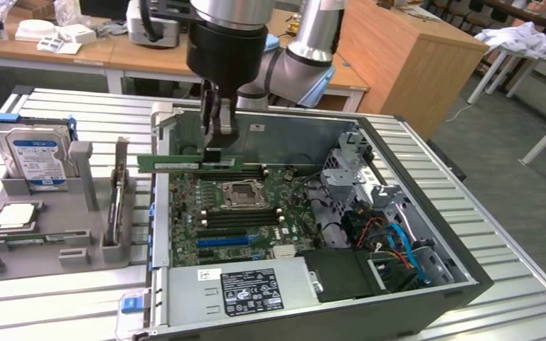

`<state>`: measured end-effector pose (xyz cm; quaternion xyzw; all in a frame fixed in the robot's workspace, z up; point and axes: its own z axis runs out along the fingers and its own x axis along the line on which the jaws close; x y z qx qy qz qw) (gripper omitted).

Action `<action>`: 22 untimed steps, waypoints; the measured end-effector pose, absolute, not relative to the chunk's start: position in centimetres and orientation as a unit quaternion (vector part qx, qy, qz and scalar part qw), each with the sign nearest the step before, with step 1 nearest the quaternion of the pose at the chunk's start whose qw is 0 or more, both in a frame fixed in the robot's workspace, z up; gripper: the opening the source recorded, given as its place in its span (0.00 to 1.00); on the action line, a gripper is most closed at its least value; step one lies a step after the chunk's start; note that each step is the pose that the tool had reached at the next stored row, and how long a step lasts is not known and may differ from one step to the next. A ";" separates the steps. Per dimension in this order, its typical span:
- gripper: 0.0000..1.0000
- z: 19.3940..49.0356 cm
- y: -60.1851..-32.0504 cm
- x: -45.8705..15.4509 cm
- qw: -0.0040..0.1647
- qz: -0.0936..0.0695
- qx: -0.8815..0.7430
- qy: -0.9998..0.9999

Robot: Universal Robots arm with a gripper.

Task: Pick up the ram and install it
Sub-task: 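Pick up the ram and move it above insertion slot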

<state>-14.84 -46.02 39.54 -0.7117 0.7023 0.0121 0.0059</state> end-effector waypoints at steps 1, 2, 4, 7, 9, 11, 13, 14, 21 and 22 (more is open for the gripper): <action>0.12 39.5 -46.0 -14.6 0.006 0.012 -0.712 0.702; 0.12 39.5 -46.0 -14.5 0.006 0.012 -0.712 0.702; 0.12 39.5 -46.0 -14.1 0.006 0.012 -0.712 0.702; 0.12 39.5 -46.0 -13.6 0.006 0.012 -0.712 0.702; 0.12 39.5 -46.0 -13.3 0.006 0.012 -0.712 0.702; 0.12 39.5 -46.0 -12.9 0.006 0.012 -0.712 0.702; 0.12 39.5 -46.0 -12.6 0.006 0.012 -0.712 0.702; 0.12 39.5 -46.0 -12.4 0.006 0.012 -0.712 0.702; 0.12 39.5 -46.0 -11.1 0.005 0.013 -0.712 0.702; 0.12 39.5 -46.0 -10.9 0.005 0.013 -0.712 0.702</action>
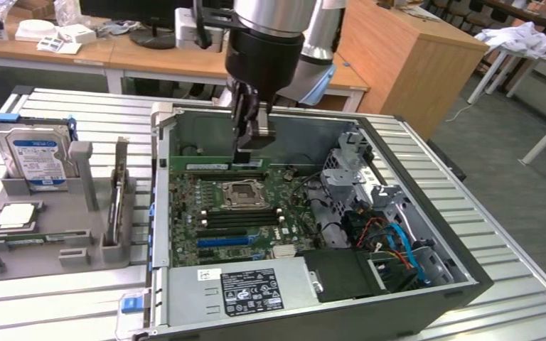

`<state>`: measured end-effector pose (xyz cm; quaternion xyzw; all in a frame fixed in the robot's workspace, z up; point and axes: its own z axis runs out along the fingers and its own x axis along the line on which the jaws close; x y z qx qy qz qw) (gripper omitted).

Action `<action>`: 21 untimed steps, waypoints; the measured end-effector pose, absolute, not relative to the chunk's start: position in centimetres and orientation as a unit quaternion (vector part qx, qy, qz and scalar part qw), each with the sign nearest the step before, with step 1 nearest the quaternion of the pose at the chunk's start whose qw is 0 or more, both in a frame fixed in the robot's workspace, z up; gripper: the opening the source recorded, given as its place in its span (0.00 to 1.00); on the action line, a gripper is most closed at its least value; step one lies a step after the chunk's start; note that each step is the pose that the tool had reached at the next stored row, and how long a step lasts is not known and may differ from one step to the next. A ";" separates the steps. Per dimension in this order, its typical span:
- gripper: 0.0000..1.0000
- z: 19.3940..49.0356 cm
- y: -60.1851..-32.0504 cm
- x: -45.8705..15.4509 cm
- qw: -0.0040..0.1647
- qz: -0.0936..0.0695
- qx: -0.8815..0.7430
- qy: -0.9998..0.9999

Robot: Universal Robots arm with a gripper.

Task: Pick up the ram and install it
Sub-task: 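Pick up the ram and move it above insertion slot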

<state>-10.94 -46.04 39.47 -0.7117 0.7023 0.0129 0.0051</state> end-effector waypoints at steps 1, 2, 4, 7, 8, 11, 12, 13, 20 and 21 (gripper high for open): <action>0.12 39.5 -46.0 -10.7 0.005 0.013 -0.712 0.702; 0.12 39.5 -46.0 -10.5 0.005 0.013 -0.712 0.702; 0.12 39.5 -46.0 -10.1 0.004 0.014 -0.712 0.702; 0.12 39.5 -46.1 -9.5 0.004 0.014 -0.712 0.702; 0.12 39.4 -46.1 -9.3 0.003 0.015 -0.712 0.702; 0.12 39.4 -46.1 -8.7 0.003 0.015 -0.712 0.702; 0.12 39.4 -46.1 -8.4 0.002 0.016 -0.712 0.702; 0.12 39.4 -46.1 -8.2 0.002 0.016 -0.712 0.702; 0.12 39.4 -46.1 -6.8 0.001 0.017 -0.712 0.702; 0.12 39.4 -46.1 -6.6 0.001 0.017 -0.712 0.702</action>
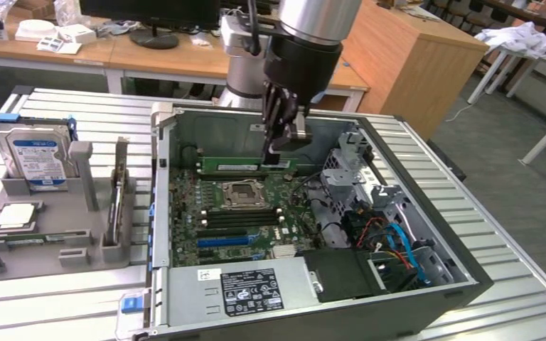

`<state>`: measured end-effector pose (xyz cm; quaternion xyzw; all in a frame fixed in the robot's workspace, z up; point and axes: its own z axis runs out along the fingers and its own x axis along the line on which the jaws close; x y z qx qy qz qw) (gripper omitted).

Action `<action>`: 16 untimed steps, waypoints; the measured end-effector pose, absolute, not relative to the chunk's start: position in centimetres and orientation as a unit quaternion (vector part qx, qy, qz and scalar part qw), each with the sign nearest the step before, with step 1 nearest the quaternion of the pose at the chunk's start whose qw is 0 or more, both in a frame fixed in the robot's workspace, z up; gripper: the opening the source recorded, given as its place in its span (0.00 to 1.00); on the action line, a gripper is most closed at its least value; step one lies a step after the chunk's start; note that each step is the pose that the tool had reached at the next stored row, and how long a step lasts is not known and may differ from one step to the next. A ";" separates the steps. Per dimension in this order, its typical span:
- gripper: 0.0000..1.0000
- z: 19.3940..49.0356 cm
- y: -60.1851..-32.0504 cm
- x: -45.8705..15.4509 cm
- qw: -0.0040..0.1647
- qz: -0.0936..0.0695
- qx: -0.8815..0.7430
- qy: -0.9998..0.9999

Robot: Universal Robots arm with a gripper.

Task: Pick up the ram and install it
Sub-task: 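Pick up the ram and move it above insertion slot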

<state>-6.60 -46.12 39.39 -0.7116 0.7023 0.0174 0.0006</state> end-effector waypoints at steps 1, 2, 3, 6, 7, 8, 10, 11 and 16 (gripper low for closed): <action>0.12 39.4 -46.1 -6.4 0.000 0.018 -0.712 0.702; 0.12 39.4 -46.1 -6.2 0.000 0.018 -0.712 0.702; 0.12 39.4 -46.1 -6.1 0.000 0.018 -0.712 0.702; 0.12 39.4 -46.1 -5.8 0.000 0.018 -0.712 0.702; 0.12 39.4 -46.1 -5.8 0.000 0.018 -0.712 0.702; 0.12 39.4 -46.1 -5.8 0.000 0.018 -0.712 0.702; 0.12 39.4 -46.1 -5.8 0.000 0.018 -0.712 0.702; 0.12 39.4 -46.0 -5.8 0.000 0.018 -0.712 0.702; 0.12 39.3 -45.3 -5.8 0.000 0.018 -0.712 0.702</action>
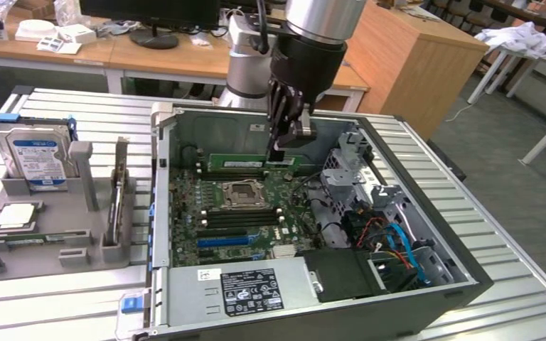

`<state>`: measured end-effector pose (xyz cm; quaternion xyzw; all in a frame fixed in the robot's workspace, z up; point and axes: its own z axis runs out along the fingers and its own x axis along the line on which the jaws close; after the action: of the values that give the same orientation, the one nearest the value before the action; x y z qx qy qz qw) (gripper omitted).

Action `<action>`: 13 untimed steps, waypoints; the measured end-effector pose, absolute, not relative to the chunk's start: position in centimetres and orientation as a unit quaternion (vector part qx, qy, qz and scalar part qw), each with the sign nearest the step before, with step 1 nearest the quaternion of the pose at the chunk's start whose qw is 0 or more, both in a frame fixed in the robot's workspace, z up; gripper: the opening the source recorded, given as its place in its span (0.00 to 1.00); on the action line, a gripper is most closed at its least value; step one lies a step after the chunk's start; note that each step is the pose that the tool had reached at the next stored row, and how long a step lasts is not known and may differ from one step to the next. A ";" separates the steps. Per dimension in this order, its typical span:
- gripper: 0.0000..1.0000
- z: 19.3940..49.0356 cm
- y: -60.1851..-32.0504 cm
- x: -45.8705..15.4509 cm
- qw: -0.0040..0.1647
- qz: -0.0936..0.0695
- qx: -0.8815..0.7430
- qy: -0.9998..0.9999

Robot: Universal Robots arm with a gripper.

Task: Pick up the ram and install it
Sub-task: 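Pick up the ram and move it above insertion slot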

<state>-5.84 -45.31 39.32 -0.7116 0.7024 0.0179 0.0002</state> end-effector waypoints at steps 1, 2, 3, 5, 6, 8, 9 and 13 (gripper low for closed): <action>0.12 39.3 -45.2 -5.8 0.000 0.018 -0.712 0.702; 0.12 39.3 -45.1 -5.8 0.000 0.018 -0.712 0.702; 0.12 39.3 -44.9 -5.8 0.000 0.018 -0.712 0.702; 0.12 39.3 -44.7 -5.8 0.000 0.018 -0.712 0.702; 0.12 39.3 -44.5 -5.8 0.000 0.018 -0.712 0.702; 0.12 39.3 -44.2 -5.8 0.000 0.018 -0.712 0.702; 0.12 39.3 -44.1 -5.8 0.000 0.018 -0.712 0.702; 0.12 39.2 -43.4 -5.8 0.000 0.018 -0.712 0.702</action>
<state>-5.84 -43.40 39.23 -0.7116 0.7024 0.0179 0.0001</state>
